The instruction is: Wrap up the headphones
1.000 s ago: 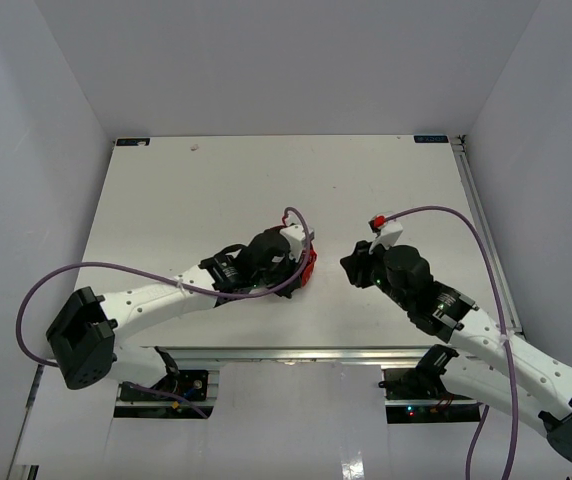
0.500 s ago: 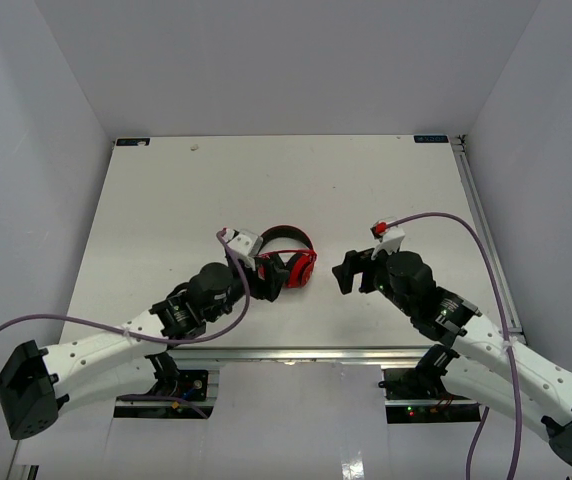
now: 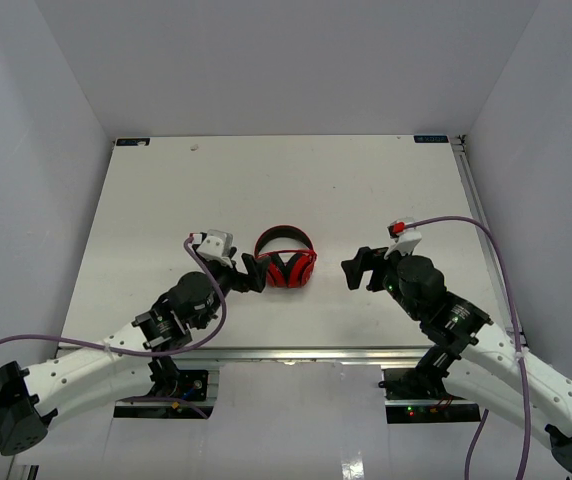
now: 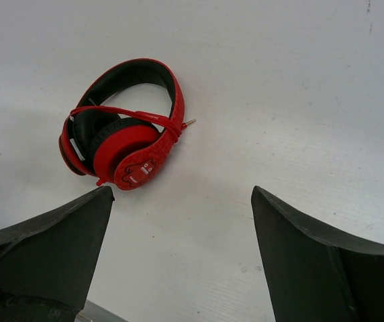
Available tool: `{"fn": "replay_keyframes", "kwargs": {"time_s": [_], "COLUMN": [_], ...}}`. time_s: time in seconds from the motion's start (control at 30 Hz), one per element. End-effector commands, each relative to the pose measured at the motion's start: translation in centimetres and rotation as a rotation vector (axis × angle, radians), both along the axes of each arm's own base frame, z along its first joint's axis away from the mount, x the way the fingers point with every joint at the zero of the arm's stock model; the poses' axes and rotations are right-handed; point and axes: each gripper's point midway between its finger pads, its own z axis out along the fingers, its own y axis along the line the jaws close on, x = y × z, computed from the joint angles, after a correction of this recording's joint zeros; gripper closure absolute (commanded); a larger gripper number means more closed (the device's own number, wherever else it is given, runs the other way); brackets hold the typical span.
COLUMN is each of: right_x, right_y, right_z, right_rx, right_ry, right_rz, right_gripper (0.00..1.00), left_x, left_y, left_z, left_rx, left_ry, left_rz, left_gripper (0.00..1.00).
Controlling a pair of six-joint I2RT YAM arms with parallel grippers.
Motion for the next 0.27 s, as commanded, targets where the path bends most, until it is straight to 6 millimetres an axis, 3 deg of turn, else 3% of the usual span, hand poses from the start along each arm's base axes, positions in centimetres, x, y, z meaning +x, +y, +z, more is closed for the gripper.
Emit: {"fn": "replay_keyframes", "kwargs": {"time_s": [0.0,0.23], "right_x": [0.48,0.47], "right_y": [-0.40,-0.76], "right_z": [0.97,1.27], "right_rx": [0.022,0.035], "right_ry": [-0.018,-0.030], "right_rz": [-0.044,-0.060], "right_gripper": [0.10,0.10], "left_x": [0.47,0.42], "left_y": [0.82,0.90], "left_z": [-0.58,-0.58], "left_rx": [0.016,0.013], "left_ry": [0.009,0.004], "left_rz": [0.055,0.054], "left_gripper": [0.02,0.02]}}
